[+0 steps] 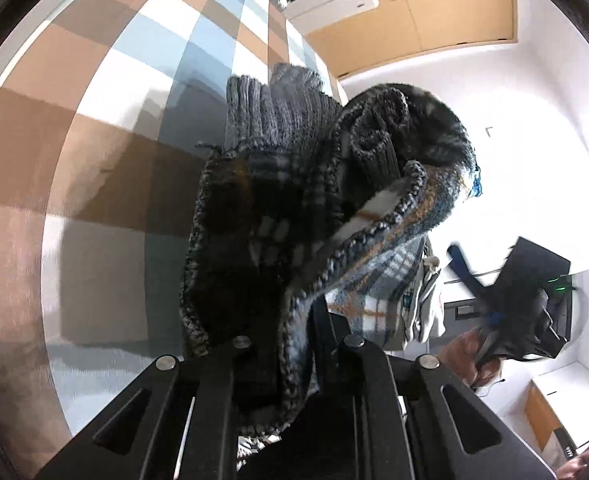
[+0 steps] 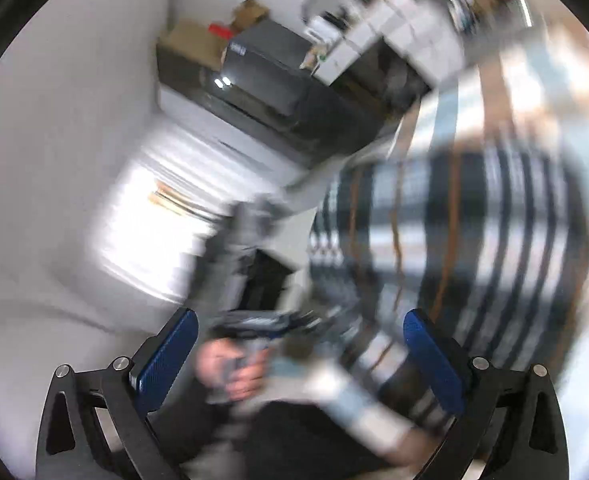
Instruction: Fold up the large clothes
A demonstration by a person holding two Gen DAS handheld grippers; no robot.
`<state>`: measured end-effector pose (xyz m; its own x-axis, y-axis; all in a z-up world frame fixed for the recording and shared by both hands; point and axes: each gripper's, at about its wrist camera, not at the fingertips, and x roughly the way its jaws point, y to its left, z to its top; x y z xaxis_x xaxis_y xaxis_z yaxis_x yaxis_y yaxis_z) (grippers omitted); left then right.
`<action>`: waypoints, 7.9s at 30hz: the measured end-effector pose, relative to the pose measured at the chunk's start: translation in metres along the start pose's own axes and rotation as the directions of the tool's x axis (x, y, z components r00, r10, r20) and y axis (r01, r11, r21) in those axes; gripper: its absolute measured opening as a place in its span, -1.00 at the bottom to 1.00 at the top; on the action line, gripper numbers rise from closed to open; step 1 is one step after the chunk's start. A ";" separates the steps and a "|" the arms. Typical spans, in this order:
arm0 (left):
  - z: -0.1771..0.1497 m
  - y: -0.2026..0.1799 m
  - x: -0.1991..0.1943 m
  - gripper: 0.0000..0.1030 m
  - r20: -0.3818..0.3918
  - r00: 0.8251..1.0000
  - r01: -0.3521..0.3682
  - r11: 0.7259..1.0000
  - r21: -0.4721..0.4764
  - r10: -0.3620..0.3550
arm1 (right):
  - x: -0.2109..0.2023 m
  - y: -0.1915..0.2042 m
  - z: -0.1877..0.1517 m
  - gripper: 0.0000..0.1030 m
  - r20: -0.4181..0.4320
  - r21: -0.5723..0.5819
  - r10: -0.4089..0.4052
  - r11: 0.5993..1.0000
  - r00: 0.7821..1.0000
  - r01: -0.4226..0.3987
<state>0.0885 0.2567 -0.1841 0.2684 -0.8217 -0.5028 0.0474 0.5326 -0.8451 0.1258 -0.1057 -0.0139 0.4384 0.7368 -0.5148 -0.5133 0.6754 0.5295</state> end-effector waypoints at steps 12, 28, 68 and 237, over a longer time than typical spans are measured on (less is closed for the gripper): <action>-0.010 0.012 0.004 -0.70 0.108 0.994 -0.021 0.998 0.052 0.015 | 0.206 0.010 0.061 1.00 -0.412 -0.495 -0.699 0.710 0.584 0.501; -0.022 0.010 0.027 -0.35 0.054 0.995 -0.087 0.996 0.005 0.086 | 0.101 0.017 0.080 1.00 -0.340 -0.219 -0.444 0.895 0.829 0.389; 0.023 -0.083 0.037 -0.47 0.244 0.970 -0.021 0.992 0.127 -0.010 | 0.008 -0.141 -0.057 1.00 0.094 0.464 0.390 0.797 0.916 -0.387; -0.040 -0.017 -0.330 0.51 0.273 0.889 -0.306 0.920 -0.244 0.368 | 0.367 0.116 -0.084 0.76 -0.356 0.453 0.236 0.890 0.904 -0.054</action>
<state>-0.0395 0.5105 -0.0117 0.5185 -0.4793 -0.7081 -0.2735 0.6916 -0.6684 0.1652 0.2401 -0.1986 0.0129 0.8145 -0.5801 -0.1460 0.5754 0.8047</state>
